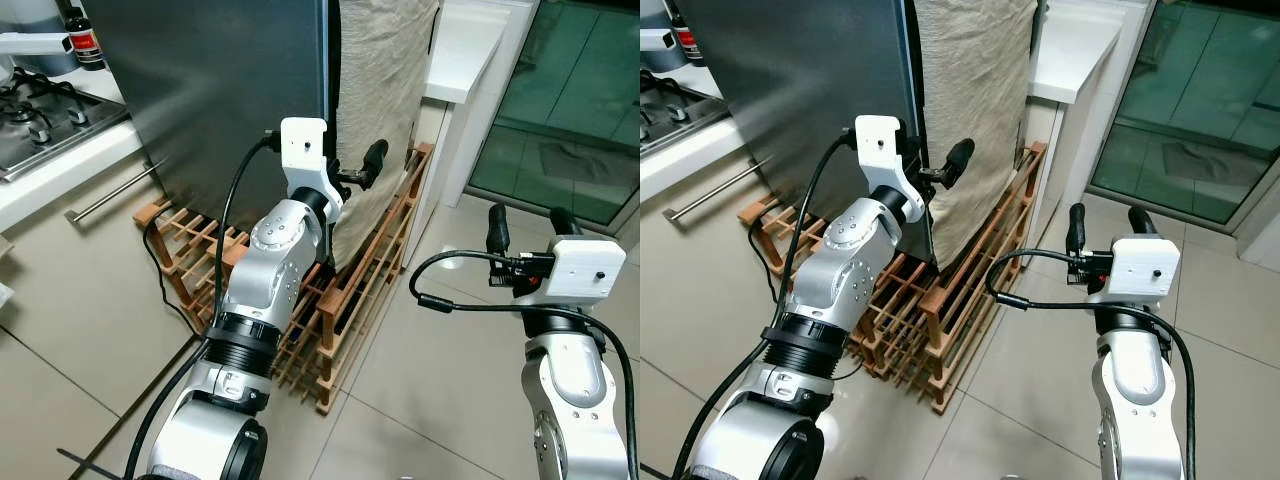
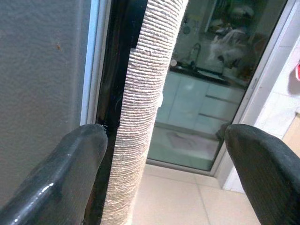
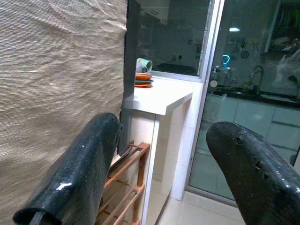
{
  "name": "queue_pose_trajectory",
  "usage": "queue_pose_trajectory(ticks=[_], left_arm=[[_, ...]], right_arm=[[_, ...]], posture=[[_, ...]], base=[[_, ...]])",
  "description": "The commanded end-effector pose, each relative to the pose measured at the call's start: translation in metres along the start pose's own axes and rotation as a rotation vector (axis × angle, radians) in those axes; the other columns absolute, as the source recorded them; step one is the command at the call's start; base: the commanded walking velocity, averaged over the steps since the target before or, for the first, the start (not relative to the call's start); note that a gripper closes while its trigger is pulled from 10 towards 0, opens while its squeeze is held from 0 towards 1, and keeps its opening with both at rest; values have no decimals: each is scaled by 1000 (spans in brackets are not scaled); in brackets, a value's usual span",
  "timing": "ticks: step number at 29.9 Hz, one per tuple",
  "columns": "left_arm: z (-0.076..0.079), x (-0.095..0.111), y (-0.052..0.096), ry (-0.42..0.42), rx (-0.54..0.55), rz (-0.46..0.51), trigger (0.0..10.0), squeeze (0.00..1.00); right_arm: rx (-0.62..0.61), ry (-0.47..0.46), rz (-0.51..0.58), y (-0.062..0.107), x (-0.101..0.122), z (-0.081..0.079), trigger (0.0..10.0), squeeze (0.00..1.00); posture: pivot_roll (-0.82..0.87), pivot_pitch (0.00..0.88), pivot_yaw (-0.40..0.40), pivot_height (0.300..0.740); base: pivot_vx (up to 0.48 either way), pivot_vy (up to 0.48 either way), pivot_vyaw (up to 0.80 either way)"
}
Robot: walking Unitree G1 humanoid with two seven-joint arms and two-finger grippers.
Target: Restocking fridge
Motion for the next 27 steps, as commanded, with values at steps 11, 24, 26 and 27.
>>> queue_pose_trajectory(ticks=[11,24,26,27], left_arm=[[50,15,-5,106,-249,28,10000,0],[37,35,19,60,-278,140,10000,0],[21,38,31,29,-233,163,10000,0],[11,38,39,13,-199,171,10000,0]], right_arm=[[2,5,1,-2,-1,0,10000,0],[15,13,5,-2,3,1,10000,0],[12,12,9,1,4,2,10000,0],[9,11,10,3,4,2,10000,0]], posture=[[-197,0,62,740],[-201,0,49,740],[-201,0,49,740],[-201,0,49,740]], base=[[0,0,0],[0,0,0],[0,0,0],[0,0,0]])
Point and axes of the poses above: a point about 5 cm out from each wrist's last joint towards the gripper, its own y axis pointing back from the gripper into the wrist, its own x axis along the axis of the wrist's last joint, z = x × y, the point moved 2 cm from there along -y, pointing out of the wrist towards the gripper, and after that the axes turned 10 degrees about -y, right-handed, at the moved point
